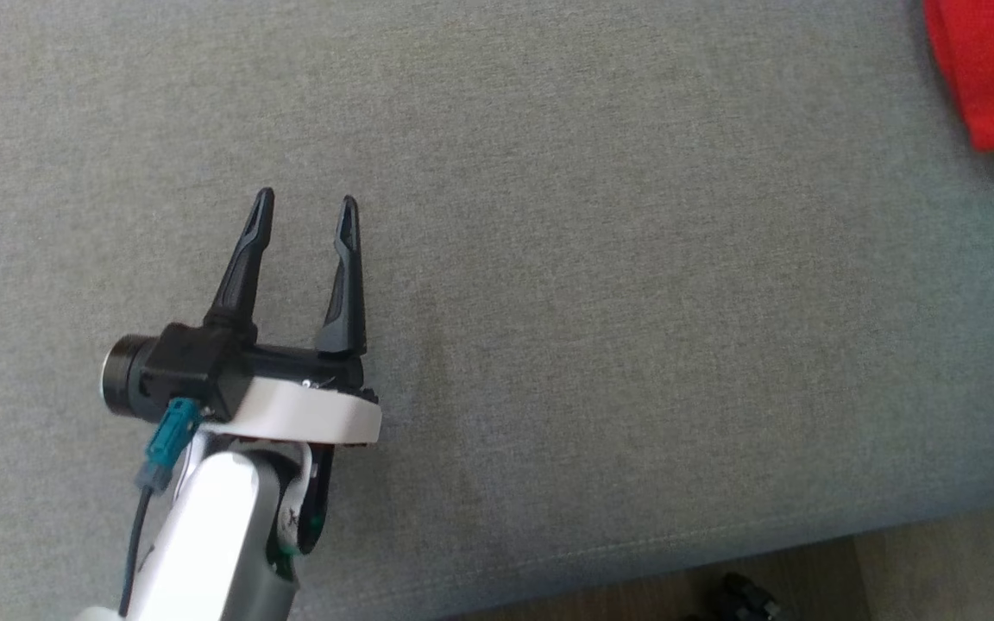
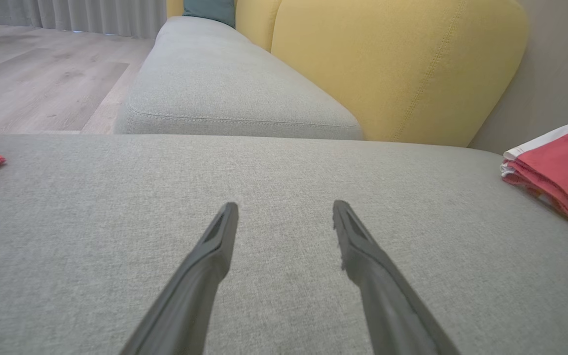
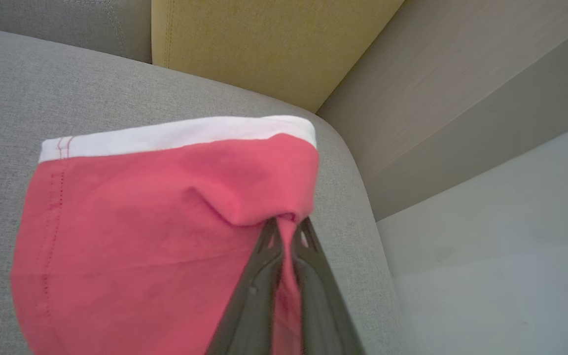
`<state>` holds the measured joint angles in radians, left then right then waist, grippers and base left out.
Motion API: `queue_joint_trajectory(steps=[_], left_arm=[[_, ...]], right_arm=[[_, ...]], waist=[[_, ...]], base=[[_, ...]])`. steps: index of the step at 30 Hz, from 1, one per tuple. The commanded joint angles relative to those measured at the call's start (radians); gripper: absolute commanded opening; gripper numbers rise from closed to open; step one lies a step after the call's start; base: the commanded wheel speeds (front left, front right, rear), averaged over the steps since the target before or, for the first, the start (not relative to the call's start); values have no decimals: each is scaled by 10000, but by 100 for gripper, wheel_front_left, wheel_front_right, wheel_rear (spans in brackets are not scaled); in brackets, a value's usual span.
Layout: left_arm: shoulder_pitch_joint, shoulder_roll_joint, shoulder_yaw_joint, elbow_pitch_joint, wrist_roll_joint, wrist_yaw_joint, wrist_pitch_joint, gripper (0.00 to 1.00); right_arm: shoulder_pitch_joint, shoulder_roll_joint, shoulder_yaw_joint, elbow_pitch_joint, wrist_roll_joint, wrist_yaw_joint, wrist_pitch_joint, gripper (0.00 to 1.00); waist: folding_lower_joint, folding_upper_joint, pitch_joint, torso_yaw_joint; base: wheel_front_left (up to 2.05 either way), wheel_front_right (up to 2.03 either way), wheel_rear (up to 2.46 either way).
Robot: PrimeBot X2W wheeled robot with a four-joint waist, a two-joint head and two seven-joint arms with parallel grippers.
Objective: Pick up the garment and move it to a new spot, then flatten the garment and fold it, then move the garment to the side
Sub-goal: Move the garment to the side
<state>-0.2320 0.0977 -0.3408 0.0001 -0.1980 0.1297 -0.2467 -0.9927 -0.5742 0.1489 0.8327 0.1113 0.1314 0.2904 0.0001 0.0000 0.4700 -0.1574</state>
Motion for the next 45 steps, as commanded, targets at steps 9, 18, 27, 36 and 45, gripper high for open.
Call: queue_joint_trajectory(steps=[9,18,27,36,45], left_arm=[[-199,69,188,-217,-110,28,-91,100],[-104,-14,184,79,-294,50,-121,100],[215,-170,431,720,-722,112,-145,100],[874,-344,829,1548,-1031,353,-149,100],[1728,-414,1061,1973,-1056,607,-150,100]], right_arm=[[227,230,-808,-98,-1073,-7,-503,100],[431,774,-848,-134,-1652,-7,-1354,100],[965,1693,-127,-470,-1022,-7,-2337,100],[2614,3246,100,-1206,-151,-7,-3493,100],[5327,4756,-726,-2712,-248,-7,-4438,100]], waist=[[-1,0,-86,163],[-1,0,-752,355],[-1,0,-2190,732],[-1,0,-3939,1102],[-1,0,-4960,1484]], base=[[0,0,0],[0,0,0],[0,0,0],[0,0,0],[0,0,0]])
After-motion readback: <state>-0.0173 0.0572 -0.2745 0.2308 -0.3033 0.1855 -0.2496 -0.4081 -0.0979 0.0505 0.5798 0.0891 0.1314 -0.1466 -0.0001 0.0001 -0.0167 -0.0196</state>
